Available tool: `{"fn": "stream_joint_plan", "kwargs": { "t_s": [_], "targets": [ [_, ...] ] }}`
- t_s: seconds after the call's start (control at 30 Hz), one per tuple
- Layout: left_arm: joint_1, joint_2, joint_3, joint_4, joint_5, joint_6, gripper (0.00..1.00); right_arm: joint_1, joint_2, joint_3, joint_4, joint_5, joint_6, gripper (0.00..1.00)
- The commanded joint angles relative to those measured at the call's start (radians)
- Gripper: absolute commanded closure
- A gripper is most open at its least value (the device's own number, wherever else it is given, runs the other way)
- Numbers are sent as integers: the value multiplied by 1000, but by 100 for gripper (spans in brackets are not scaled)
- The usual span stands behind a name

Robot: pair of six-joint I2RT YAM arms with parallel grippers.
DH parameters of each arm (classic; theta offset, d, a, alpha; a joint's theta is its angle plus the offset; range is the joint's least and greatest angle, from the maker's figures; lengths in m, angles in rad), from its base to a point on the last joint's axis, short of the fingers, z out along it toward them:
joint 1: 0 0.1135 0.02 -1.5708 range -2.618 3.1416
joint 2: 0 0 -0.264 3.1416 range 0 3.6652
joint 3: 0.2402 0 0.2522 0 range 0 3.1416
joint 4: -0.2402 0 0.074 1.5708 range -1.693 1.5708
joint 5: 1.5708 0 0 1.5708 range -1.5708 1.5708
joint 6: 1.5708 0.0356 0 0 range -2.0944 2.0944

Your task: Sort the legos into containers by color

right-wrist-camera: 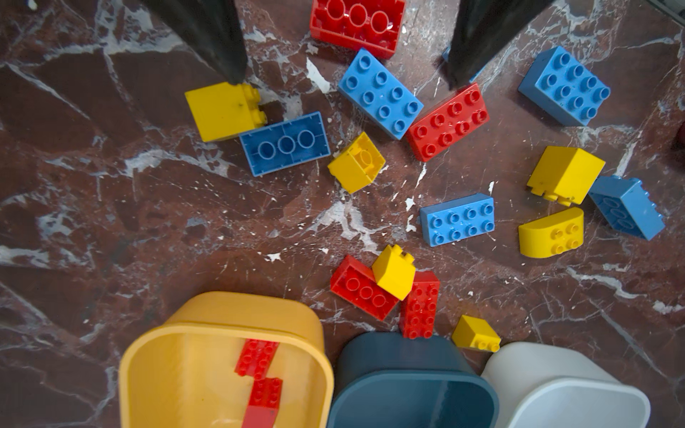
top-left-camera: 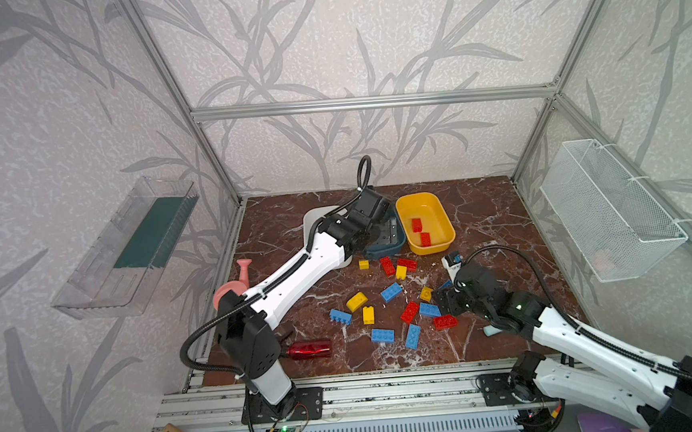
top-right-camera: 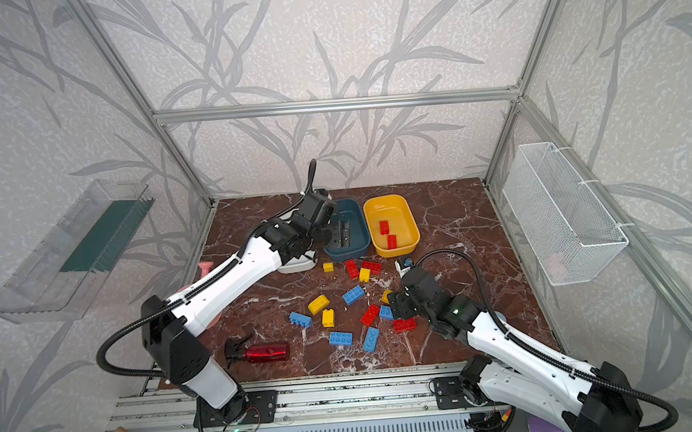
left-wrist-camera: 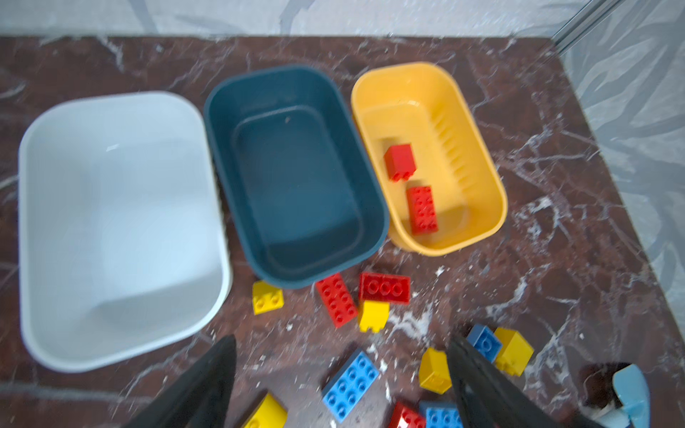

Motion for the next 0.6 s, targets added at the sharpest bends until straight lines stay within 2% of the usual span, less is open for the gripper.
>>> {"fn": "stream_joint_plan", "kwargs": {
  "t_s": [0.0,0.3,0.47,0.57],
  "targets": [
    [0,-112,-143,36,-54,-49,11,29,80,62,10,-4,-16,13],
    [-1,-329,-493,13,-120,-143,12,49,278,170,33,-52,-44,17],
    [-1,-418,-638,35,-123,-182,12,122,334,154,53,-52,-41,13],
    [-1,-454,-696,42,-125,-194,12,140,361,139,83,-120,-95,11]
  ]
}}
